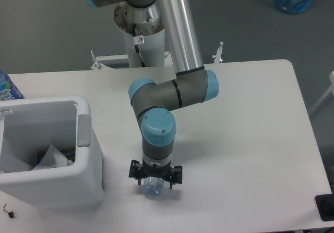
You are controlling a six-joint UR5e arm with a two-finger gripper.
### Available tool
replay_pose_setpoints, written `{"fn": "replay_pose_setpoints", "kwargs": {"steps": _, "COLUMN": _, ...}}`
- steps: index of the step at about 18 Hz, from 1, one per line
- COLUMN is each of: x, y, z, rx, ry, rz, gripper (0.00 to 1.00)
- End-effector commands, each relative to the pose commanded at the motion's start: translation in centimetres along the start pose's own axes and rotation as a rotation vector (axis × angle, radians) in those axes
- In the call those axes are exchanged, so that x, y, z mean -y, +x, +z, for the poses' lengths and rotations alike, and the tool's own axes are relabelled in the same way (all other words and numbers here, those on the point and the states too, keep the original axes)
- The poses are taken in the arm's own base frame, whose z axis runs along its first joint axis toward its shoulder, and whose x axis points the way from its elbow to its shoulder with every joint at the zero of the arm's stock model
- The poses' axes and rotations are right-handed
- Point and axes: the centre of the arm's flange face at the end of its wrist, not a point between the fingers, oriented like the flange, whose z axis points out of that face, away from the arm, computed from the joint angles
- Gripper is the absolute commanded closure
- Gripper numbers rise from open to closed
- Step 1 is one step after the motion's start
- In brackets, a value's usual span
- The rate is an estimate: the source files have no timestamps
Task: Place the trash in the trash can
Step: 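Lower the gripper onto the bottle cap end and close on it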
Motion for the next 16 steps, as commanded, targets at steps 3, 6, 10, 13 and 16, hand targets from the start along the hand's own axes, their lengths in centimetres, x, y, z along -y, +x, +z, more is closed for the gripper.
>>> {"fn": "replay_pose_setpoints", "kwargs": {"steps": 3, "x": 0.08, "y": -0.13, "z": 0.50, "rx": 0.010, "ry": -0.010, "rz": 0.001, "gripper": 0.00}}
{"fn": "replay_pose_setpoints", "kwargs": {"steps": 6, "x": 0.11, "y": -0.12, "z": 0.91, "rx": 0.012, "ry": -0.016, "rz": 0.002, "gripper": 0.00}}
{"fn": "replay_pose_setpoints", "kwargs": {"steps": 10, "x": 0.07, "y": -0.11, "z": 0.86, "rx": 0.014, "ry": -0.017, "rz": 0.001, "gripper": 0.10}}
{"fn": "replay_pose_setpoints", "kwargs": {"steps": 13, "x": -0.11, "y": 0.11, "z": 0.63, "rx": 0.014, "ry": -0.017, "rz": 0.004, "gripper": 0.24}}
{"fn": "replay_pose_setpoints", "kwargs": {"steps": 16, "x": -0.11, "y": 0.11, "z": 0.63, "rx": 0.014, "ry": -0.017, "rz": 0.004, "gripper": 0.30}}
